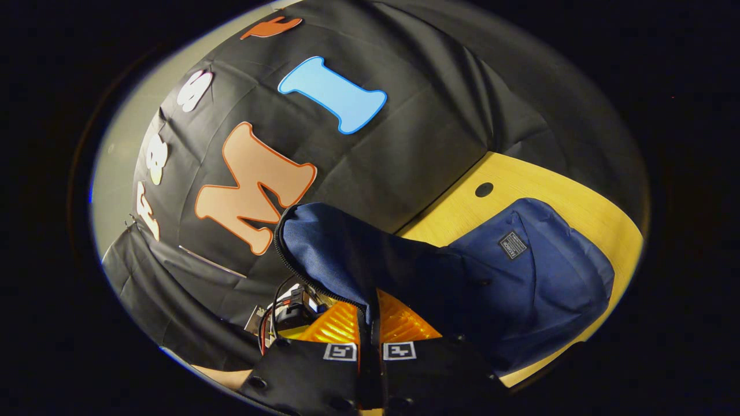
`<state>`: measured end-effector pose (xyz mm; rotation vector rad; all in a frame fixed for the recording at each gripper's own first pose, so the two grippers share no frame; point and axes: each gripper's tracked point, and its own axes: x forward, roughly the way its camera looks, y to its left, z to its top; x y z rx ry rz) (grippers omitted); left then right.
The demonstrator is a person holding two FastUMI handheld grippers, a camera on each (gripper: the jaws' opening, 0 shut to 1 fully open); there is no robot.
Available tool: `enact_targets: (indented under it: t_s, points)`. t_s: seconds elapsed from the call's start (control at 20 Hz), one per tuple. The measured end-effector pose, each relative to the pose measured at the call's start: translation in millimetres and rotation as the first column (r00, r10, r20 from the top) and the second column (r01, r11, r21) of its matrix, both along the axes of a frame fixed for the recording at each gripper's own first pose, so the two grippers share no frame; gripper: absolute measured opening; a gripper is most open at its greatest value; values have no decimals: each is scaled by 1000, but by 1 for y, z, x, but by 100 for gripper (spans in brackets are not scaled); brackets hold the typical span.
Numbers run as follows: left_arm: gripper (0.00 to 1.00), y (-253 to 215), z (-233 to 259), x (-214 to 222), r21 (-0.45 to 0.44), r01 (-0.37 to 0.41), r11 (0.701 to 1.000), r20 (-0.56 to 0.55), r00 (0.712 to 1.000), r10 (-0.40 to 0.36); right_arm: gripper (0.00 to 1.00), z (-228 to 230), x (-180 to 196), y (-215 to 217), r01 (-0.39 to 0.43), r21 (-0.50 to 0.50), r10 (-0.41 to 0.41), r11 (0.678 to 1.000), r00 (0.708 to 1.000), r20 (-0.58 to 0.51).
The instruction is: Open the schoolbag, grab two books from the bookshelf and put them into the schoolbag.
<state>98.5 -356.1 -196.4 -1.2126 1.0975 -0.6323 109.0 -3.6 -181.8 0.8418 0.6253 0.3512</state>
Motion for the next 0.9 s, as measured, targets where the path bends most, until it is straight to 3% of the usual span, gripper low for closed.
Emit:
enact_targets:
  t_s: [0.45,0.9]
  points:
    - [35,-34,-8,-8,-60,-40,997,-26,999,39,3,-1,3,3,2,9,-2,1000,1000,-8]
    - [36,-35,-10,-13,-55,-12,998,-28,1000,11,3,-1,3,2,12,3,-12,1000,1000,-18]
